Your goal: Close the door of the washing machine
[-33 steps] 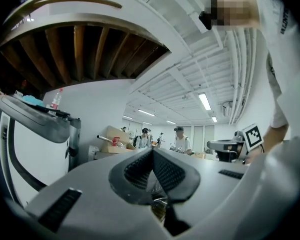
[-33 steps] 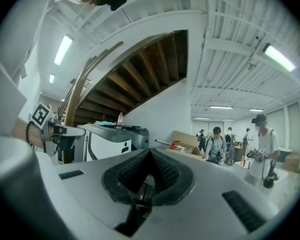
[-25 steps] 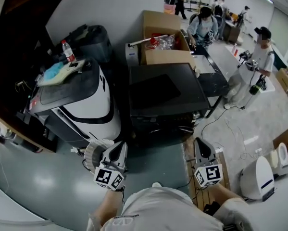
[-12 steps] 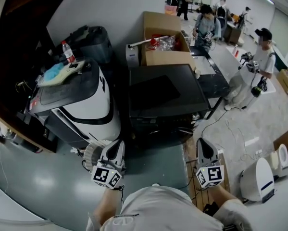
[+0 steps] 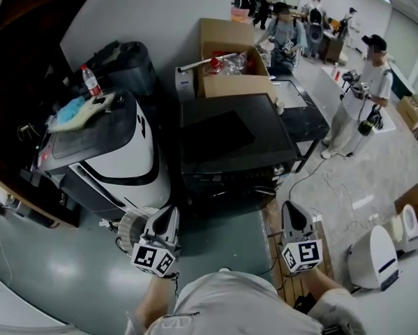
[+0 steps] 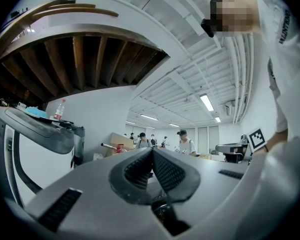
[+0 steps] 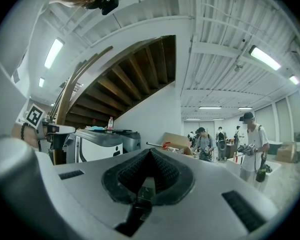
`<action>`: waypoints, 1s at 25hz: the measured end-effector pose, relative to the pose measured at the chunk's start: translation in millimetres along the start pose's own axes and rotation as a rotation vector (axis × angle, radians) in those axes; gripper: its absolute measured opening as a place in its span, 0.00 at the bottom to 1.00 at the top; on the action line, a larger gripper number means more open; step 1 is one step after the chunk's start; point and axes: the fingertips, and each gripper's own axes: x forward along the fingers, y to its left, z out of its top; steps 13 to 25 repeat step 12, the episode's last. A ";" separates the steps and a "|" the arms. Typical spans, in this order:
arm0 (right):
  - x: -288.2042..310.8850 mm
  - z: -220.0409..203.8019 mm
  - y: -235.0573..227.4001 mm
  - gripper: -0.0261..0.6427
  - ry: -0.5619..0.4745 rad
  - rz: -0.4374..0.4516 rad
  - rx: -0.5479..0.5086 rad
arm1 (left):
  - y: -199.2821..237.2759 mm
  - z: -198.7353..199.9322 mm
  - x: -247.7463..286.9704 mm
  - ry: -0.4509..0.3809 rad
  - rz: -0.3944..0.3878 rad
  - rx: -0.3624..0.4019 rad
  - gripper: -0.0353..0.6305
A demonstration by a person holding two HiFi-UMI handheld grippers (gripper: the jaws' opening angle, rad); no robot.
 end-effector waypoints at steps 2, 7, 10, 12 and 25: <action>0.0 -1.0 -1.3 0.06 0.004 0.002 0.001 | -1.3 -1.2 1.2 0.002 -0.003 -0.010 0.06; 3.5 -2.9 -2.2 0.06 0.009 0.010 -0.009 | -1.4 -5.2 6.2 -0.003 -0.014 -0.021 0.06; 3.5 -3.3 -2.2 0.05 0.013 0.008 -0.006 | -1.2 -7.4 8.5 -0.004 -0.023 -0.014 0.06; 3.0 -4.5 -2.1 0.05 0.015 0.009 -0.007 | -1.3 -8.6 9.9 -0.004 -0.028 -0.008 0.06; 3.0 -4.5 -2.1 0.05 0.015 0.009 -0.007 | -1.3 -8.6 9.9 -0.004 -0.028 -0.008 0.06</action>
